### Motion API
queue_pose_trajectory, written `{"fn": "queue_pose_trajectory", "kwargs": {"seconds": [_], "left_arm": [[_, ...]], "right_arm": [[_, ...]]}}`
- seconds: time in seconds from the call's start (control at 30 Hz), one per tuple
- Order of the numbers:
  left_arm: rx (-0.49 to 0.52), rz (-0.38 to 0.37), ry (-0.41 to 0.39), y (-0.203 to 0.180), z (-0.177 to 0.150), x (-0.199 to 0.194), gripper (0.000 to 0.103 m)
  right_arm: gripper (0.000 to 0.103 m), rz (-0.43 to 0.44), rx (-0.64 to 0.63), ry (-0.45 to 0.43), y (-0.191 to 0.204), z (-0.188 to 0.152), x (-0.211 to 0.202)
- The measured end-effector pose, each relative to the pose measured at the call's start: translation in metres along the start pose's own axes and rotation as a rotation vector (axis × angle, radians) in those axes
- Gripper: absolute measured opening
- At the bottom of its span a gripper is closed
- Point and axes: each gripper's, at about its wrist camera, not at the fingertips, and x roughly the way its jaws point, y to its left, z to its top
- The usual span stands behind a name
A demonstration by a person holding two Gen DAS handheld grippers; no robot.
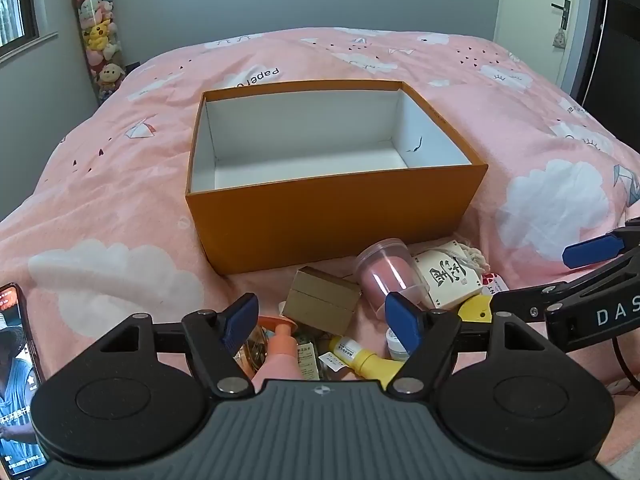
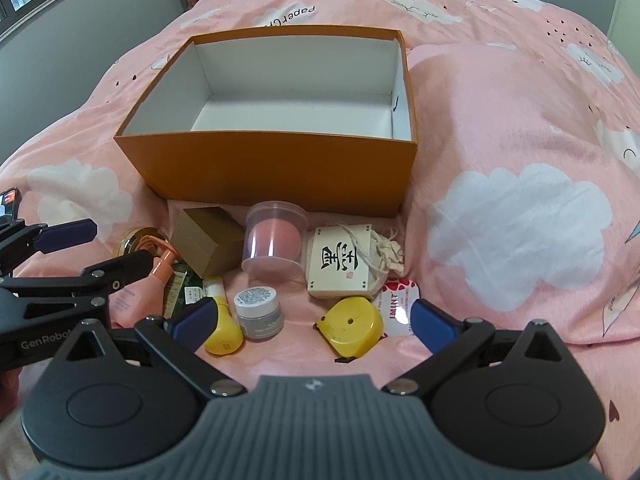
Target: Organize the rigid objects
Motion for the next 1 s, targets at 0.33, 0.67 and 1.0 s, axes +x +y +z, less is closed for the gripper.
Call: {"fn": "queue_pose_trajectory", "kwargs": {"seconds": [0.33,0.67,1.0], "left_arm": [[-0.007,0.006,0.004,0.0025,0.001,0.0008,0.086],[-0.005,0.004,0.005,0.0029,0.001,0.0008,0.086],[-0.005,0.004,0.004,0.0017,0.0009,0.0011,0.087]], "right_arm": [[0.101,-0.01,0.003,0.006,-0.0005,0.0003,0.0011],[0.101,-0.011,0.009,0.011,-0.0017,-0.0003,0.002],[0.1,-0.012,0.009,0.013,-0.0021,-0.0013,0.0032]]}}
